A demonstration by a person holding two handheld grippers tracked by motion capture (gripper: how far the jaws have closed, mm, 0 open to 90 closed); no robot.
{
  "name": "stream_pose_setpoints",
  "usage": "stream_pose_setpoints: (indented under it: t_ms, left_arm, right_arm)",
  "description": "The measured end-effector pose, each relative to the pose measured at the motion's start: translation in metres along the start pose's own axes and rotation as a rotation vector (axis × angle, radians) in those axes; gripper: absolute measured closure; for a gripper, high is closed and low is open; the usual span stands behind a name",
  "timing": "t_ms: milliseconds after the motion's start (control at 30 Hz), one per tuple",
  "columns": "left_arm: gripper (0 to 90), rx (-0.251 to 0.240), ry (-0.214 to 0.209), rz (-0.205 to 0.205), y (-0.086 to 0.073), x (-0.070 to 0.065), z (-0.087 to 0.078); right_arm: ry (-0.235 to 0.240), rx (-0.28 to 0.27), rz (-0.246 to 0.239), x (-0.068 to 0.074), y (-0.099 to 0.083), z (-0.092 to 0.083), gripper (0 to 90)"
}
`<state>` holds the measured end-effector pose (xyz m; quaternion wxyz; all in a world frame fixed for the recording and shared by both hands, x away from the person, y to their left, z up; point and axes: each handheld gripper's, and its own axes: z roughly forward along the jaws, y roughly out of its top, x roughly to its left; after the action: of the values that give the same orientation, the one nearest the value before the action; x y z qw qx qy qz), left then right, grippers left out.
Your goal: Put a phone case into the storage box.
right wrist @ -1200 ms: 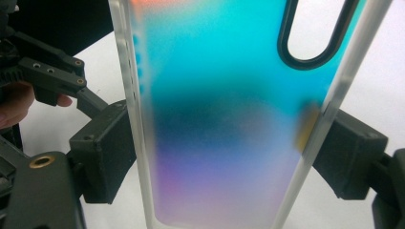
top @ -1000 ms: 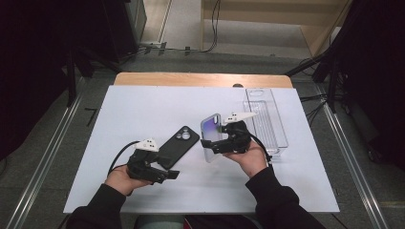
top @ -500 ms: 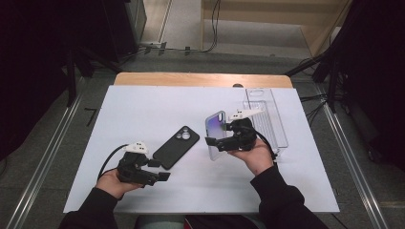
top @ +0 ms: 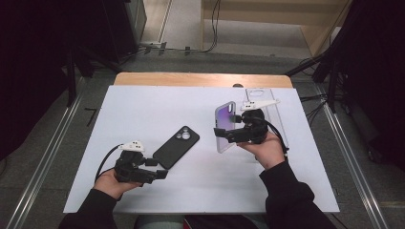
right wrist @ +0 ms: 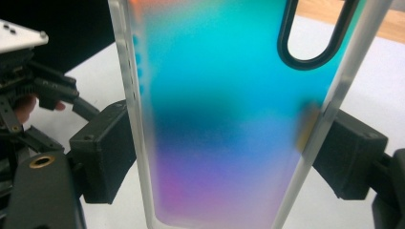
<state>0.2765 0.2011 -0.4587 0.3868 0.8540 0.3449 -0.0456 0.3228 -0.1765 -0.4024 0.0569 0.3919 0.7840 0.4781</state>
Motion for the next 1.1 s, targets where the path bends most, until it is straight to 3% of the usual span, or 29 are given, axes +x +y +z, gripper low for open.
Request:
stream_pose_setpoints:
  t_ms: [567, 833, 1100]
  left_arm:
    - [32.1, -0.027, 0.034, -0.037, -0.002, -0.005, -0.004]
    - [32.1, -0.025, 0.049, -0.043, -0.003, -0.007, -0.006]
    - [32.1, -0.025, 0.045, -0.053, -0.005, -0.006, -0.006]
  right_arm:
    - [-0.097, -0.075, 0.052, -0.025, 0.015, -0.037, 15.1]
    - [-0.156, -0.106, 0.094, -0.045, 0.015, -0.050, 15.1]
    - [-0.246, -0.129, 0.106, -0.059, 0.013, -0.060, 15.1]
